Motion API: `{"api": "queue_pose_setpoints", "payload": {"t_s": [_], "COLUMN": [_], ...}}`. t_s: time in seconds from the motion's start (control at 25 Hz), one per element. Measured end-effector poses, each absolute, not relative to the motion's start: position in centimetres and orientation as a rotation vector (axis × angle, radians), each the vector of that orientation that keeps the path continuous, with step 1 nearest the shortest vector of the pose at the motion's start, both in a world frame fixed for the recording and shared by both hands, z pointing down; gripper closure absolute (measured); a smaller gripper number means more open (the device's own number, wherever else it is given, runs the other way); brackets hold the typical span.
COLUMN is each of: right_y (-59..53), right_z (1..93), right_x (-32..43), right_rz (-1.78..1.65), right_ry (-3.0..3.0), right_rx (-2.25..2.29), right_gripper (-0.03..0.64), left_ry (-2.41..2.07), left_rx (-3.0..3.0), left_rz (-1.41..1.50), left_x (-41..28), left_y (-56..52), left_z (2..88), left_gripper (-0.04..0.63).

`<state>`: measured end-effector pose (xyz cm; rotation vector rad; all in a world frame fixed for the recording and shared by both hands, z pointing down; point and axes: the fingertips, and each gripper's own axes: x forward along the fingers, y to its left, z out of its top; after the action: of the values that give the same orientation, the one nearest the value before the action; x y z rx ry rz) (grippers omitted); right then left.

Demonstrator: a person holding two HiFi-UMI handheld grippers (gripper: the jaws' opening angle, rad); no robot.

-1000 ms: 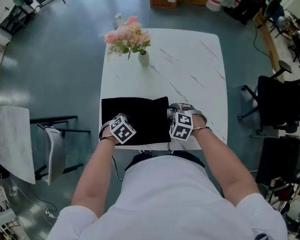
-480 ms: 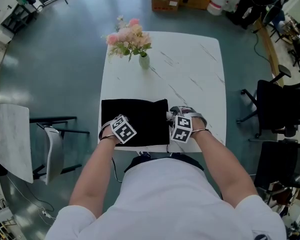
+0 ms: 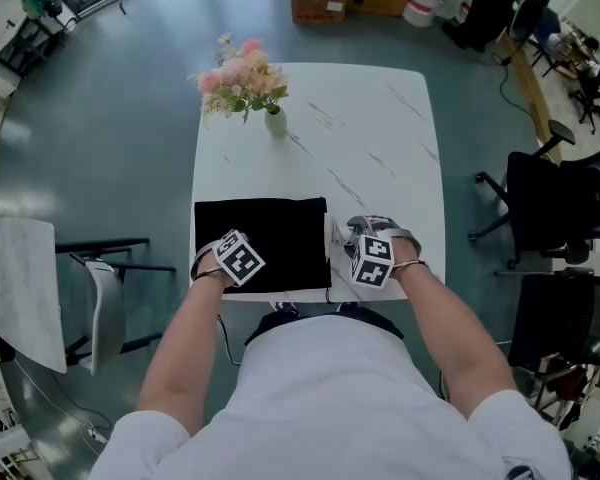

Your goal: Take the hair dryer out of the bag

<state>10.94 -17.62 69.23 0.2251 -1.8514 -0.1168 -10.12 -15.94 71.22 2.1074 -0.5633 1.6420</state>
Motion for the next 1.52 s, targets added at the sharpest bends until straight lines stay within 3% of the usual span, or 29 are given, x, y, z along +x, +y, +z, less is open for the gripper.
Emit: {"api": "queue_pose_setpoints", "payload": {"t_s": [0.96, 1.52], "right_y": [-16.2, -16.2], "right_z": [69.4, 69.7], "right_x": [20.7, 20.9], "right_rz": [-0.049, 0.021], "right_ry": [-1.769, -1.742], "right_rx": [0.266, 0.318], "right_gripper": [0.377, 0.367], "left_ry": [-0.591, -0.607], "left_rx": [2.083, 2.075], "left_rz": [1.675, 1.675], "left_x": [-10.2, -10.2], "left_y": [-16.0, -16.1], "left_z": [71.2, 71.3], "left_gripper": [0.511, 0.509]}}
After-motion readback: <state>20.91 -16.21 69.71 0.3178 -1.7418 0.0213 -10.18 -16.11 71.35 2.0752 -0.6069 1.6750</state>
